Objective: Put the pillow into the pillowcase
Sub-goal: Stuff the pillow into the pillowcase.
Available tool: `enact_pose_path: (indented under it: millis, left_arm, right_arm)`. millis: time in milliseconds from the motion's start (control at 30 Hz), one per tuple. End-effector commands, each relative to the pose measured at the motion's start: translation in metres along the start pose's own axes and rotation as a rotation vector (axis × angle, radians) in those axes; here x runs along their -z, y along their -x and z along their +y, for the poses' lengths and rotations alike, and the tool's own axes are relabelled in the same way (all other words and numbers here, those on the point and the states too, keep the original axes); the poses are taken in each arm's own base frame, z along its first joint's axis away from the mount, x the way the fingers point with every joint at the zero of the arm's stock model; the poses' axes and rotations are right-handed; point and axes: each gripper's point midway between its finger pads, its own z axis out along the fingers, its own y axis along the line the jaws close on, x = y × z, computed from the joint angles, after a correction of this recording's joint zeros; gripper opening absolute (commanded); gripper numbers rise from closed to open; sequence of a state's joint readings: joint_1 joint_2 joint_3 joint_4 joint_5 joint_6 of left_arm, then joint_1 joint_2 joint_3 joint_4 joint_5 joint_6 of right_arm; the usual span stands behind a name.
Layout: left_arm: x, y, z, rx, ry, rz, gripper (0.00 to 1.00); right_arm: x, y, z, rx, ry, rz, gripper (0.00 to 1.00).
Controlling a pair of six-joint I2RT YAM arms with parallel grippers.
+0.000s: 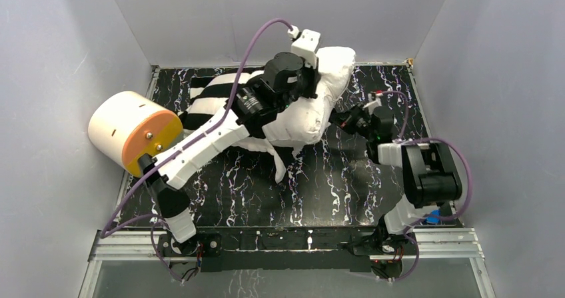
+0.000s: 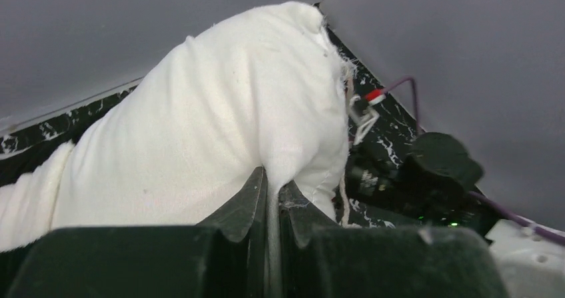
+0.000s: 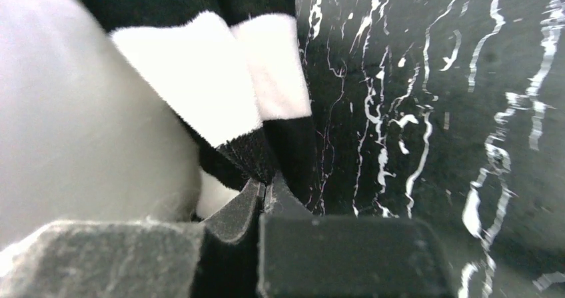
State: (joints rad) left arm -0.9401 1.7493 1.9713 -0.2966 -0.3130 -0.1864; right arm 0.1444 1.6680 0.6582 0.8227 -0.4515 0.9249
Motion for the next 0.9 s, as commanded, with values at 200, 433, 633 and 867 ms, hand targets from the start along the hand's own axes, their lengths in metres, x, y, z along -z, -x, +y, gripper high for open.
enact_pose_path:
  millis: [200, 433, 633, 867]
  left_arm:
    - [0.049, -0.007, 0.114, 0.319, 0.138, -0.075, 0.0]
    - [0.052, 0.011, 0.085, 0.484, -0.073, -0.105, 0.0]
    - [0.046, 0.007, 0.073, 0.517, -0.139, -0.086, 0.0]
    - [0.043, 0.013, 0.071, 0.517, -0.153, -0.109, 0.0]
  right_arm:
    - [0.074, 0.009, -0.004, 0.073, 0.081, -0.091, 0.0]
    - [0.058, -0.013, -0.013, 0.043, 0.095, 0.058, 0.16]
    - [0.06, -0.002, -0.001, 0.174, -0.032, 0.049, 0.4]
    - [0.062, 0.001, 0.068, 0.415, 0.164, -0.042, 0.47]
